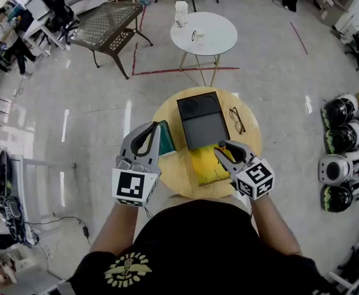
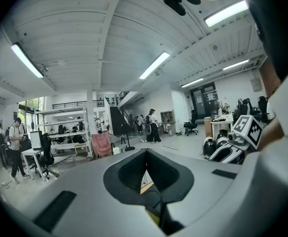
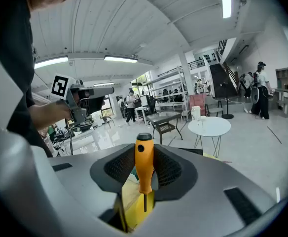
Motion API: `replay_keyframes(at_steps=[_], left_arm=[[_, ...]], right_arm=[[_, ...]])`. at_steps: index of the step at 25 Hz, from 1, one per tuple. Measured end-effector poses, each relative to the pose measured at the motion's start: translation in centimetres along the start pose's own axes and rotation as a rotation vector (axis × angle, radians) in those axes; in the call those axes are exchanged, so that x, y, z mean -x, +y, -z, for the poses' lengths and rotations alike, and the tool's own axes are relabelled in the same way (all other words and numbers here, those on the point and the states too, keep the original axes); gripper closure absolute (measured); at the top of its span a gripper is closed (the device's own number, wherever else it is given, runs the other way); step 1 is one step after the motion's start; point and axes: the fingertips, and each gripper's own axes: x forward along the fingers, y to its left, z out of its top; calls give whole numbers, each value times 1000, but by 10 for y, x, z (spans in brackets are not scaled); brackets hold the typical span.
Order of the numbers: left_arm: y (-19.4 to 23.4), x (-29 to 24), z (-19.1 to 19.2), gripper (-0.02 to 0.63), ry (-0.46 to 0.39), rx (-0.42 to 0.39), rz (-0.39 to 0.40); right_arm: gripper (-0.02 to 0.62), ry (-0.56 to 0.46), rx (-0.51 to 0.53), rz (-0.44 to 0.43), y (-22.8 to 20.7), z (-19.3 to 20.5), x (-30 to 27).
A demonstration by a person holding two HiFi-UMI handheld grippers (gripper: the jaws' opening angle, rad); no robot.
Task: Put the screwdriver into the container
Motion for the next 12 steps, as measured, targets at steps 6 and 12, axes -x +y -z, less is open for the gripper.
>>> replay_keyframes(at_steps=[6, 12], left_arm=[[13, 2, 6, 592, -1, -2, 2], [22, 4, 6, 592, -11, -3, 12]], right_arm=[[467, 45, -86, 14, -9, 31, -19], [468, 80, -161, 13, -10, 60, -36]])
